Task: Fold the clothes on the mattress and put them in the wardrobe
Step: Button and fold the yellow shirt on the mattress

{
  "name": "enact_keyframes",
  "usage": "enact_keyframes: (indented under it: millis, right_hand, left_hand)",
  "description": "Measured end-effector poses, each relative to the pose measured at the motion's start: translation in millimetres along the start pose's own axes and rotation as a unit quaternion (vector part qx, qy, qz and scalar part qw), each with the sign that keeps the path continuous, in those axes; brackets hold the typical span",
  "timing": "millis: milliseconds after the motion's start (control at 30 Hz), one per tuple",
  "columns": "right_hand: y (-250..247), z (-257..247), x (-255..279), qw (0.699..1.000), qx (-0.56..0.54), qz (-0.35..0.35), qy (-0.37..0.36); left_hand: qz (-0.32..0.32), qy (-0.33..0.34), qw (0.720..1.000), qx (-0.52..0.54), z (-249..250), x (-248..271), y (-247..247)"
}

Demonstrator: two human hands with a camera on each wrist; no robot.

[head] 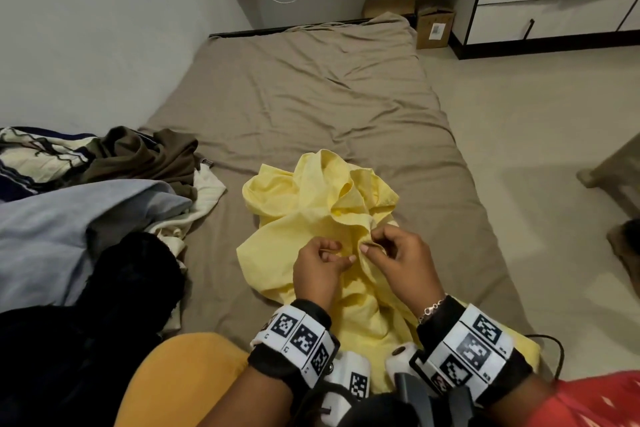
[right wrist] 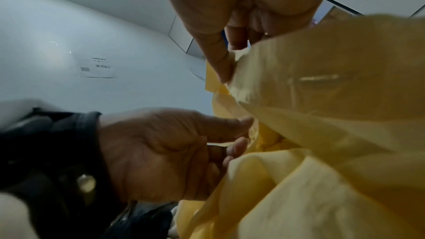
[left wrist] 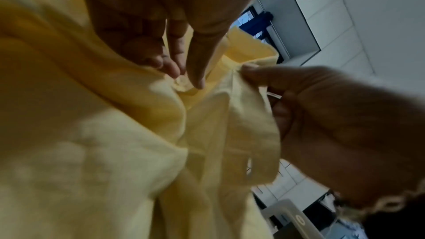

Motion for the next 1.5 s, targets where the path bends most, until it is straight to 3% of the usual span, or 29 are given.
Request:
enact_keyframes:
  millis: [200,300,533,733,933,1267,1400,1500]
  right_hand:
    - [-4.4,0.2,0.0,1.0,-0.019,0.014,0.0]
    - [-4.9,-7.6,-1.0,0.999,-0.021,0.017,-0.017]
    - [-9.5,-30.0,-0.7,0.997,-0.013,0.055,-0.056]
    - [-13.0,-17.7,2.9,0.996,-0.071,0.055,0.005]
    - [-10.7,-20.2,3.8,0.998,-0.04,0.045,0.007]
    - [-3.3,-13.0,8.0,0.981,-0.169,0.03,0.094]
    - [-1.7,-17.2,5.1,0.978,-0.195,0.014,0.072]
    - [-3.0,-17.9,4.1,0.988,-0.145,0.013,0.044]
  left_hand:
    - [0.054,0.004,0.992,-0.113,-0.3,1.8,-2.4]
    - [0.039,0.044,0.996,-0.064,14.6,10.8,-8.4]
    - [-0.07,0.1,0.987,0.106,54.3,48.3,-10.7]
    - [-0.041,0.115,0.991,0.059,53.4,52.2,-11.1]
    - [-0.03,0.113,0.991,0.067,55.3,55.2,-11.2]
    - [-0.005,0.11,0.992,0.069,54.3,52.2,-14.9]
    - [-0.012,0.108,0.989,0.102,53.8,52.9,-16.0]
    - [-0.016,0.112,0.985,0.133,53.3,53.9,-17.7]
Point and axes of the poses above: each hand's wrist, its own x-axis away from the middle knuckle, its own y-axis out of the palm, z = x × y, the point moved 10 cm from there along -x, towards the middle knuckle, and after that the axes turned 14 degrees about -y, right-handed, at the moved point
